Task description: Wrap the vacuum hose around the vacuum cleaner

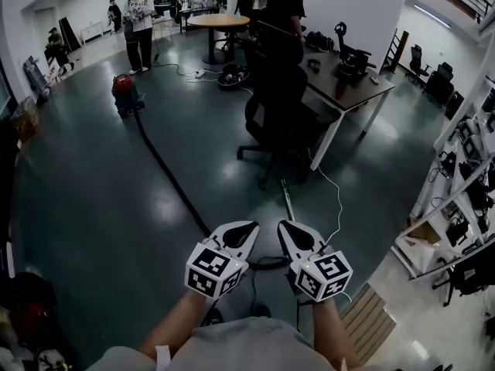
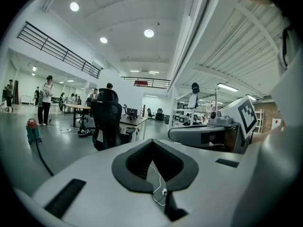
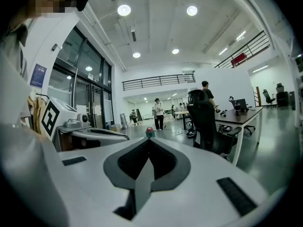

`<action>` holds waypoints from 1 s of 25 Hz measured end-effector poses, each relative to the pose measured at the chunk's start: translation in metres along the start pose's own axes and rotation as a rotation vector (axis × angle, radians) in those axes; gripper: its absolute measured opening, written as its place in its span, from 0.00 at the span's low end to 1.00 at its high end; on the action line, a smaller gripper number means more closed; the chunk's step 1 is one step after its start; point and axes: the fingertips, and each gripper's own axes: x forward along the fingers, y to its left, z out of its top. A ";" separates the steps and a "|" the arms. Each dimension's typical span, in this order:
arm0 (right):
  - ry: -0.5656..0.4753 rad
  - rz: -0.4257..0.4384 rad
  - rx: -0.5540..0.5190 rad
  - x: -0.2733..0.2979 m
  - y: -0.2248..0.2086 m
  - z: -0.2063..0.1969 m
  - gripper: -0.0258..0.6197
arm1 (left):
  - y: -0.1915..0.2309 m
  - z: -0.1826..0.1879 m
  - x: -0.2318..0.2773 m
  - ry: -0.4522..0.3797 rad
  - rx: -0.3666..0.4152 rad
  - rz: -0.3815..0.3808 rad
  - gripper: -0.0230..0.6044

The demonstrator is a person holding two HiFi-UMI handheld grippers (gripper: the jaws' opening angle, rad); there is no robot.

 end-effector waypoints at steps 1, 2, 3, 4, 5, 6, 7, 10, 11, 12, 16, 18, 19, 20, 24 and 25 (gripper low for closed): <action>0.003 -0.003 -0.009 -0.002 -0.005 0.000 0.05 | -0.001 -0.001 0.003 0.004 0.000 0.001 0.05; 0.006 -0.006 -0.017 -0.005 -0.010 0.000 0.05 | -0.003 -0.002 0.006 0.008 0.001 0.002 0.05; 0.009 -0.010 -0.024 -0.008 -0.015 0.000 0.05 | -0.004 -0.003 0.008 0.013 0.003 0.002 0.05; 0.014 -0.014 -0.031 -0.011 -0.020 -0.001 0.05 | -0.006 -0.004 0.010 0.017 0.006 0.004 0.05; 0.020 -0.019 -0.038 -0.015 -0.026 -0.002 0.05 | -0.008 -0.005 0.013 0.022 0.009 0.005 0.05; 0.027 -0.023 -0.046 -0.019 -0.032 -0.003 0.05 | -0.010 -0.006 0.016 0.028 0.013 0.006 0.05; 0.034 -0.027 -0.051 -0.024 -0.039 -0.005 0.05 | -0.012 -0.007 0.020 0.034 0.018 0.008 0.05; 0.050 -0.036 -0.054 -0.037 -0.061 -0.012 0.05 | -0.020 -0.011 0.035 0.055 0.026 0.009 0.05; 0.055 -0.036 -0.053 -0.041 -0.068 -0.014 0.05 | -0.024 -0.012 0.041 0.063 0.028 0.009 0.05; 0.059 -0.034 -0.051 -0.045 -0.075 -0.016 0.05 | -0.028 -0.013 0.047 0.069 0.031 0.010 0.05; 0.076 -0.010 -0.043 -0.056 -0.099 -0.027 0.05 | -0.038 -0.016 0.071 0.076 0.044 0.051 0.05; 0.085 0.003 -0.042 -0.058 -0.111 -0.031 0.05 | -0.038 -0.018 0.082 0.082 0.054 0.075 0.05; 0.088 0.005 -0.042 -0.058 -0.118 -0.032 0.05 | -0.039 -0.017 0.087 0.087 0.063 0.081 0.05; 0.090 0.006 -0.039 -0.058 -0.125 -0.031 0.05 | -0.040 -0.016 0.092 0.093 0.073 0.083 0.05; 0.094 0.000 -0.024 -0.054 -0.145 -0.032 0.05 | -0.037 -0.015 0.107 0.112 0.090 0.082 0.05; 0.097 -0.001 -0.024 -0.052 -0.147 -0.033 0.05 | -0.035 -0.015 0.109 0.114 0.088 0.082 0.05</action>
